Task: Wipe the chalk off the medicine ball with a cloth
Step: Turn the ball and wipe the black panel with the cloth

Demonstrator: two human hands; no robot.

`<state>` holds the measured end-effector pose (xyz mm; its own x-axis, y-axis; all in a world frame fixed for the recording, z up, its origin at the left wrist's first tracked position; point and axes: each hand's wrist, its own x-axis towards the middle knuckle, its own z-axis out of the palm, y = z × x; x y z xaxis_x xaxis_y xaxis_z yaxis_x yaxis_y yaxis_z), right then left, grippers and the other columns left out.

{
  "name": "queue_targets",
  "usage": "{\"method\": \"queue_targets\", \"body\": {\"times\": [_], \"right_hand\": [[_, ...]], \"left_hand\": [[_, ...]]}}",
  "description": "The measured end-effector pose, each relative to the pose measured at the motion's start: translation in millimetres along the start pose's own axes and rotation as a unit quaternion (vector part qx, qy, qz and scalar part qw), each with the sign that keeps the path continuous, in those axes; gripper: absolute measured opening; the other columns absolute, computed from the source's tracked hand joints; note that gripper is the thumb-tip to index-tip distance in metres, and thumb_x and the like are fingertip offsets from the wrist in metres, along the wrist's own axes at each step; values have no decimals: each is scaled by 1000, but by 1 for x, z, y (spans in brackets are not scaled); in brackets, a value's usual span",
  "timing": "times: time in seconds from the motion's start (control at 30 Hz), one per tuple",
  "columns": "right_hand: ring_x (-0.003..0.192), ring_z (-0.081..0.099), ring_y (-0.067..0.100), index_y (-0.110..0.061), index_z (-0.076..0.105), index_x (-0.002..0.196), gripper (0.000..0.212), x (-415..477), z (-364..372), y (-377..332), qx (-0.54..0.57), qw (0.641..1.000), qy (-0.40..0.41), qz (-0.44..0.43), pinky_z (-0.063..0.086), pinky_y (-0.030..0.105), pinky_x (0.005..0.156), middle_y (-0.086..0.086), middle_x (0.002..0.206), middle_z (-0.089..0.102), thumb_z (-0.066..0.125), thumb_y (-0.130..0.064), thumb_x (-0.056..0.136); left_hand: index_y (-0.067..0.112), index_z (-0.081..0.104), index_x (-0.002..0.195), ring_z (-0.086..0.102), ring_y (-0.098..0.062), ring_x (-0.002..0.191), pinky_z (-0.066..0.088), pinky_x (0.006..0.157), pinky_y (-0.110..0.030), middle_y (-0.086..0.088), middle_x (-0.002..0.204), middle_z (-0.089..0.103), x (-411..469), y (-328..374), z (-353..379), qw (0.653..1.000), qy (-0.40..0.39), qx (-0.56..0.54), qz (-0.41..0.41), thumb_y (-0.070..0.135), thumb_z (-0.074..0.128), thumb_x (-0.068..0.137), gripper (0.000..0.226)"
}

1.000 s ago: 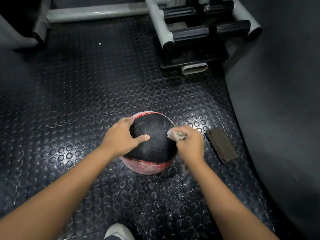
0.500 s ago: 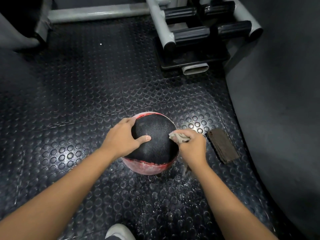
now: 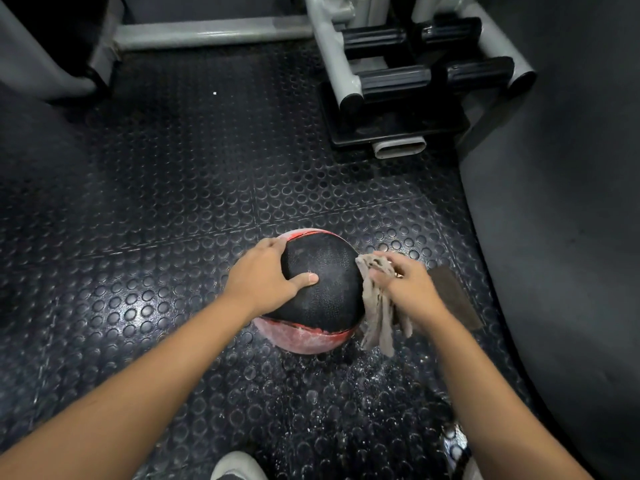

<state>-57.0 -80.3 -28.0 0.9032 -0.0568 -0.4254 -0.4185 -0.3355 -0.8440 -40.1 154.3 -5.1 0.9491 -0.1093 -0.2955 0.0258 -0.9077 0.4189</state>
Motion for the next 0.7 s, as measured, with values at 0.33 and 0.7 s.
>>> {"method": "queue_targets", "body": {"times": [0.33, 0.7], "right_hand": [[112, 51, 16, -17, 73, 109, 22, -15, 34, -5, -218, 958, 106, -155, 39, 25, 102, -3, 121, 60, 65, -11, 89], [89, 56, 30, -8, 72, 74, 25, 51, 35, -19, -259, 950, 82, -154, 41, 37, 92, 6, 89, 64, 55, 6, 85]], "left_hand": [[26, 47, 139, 53, -21, 116, 46, 91, -36, 3, 125, 54, 5, 3, -1, 1000, 6, 10, -4, 70, 61, 76, 78], [20, 46, 138, 51, -21, 120, 48, 88, -37, 3, 134, 50, 6, 7, 3, 997, -4, 69, 13, 76, 54, 77, 83]]}}
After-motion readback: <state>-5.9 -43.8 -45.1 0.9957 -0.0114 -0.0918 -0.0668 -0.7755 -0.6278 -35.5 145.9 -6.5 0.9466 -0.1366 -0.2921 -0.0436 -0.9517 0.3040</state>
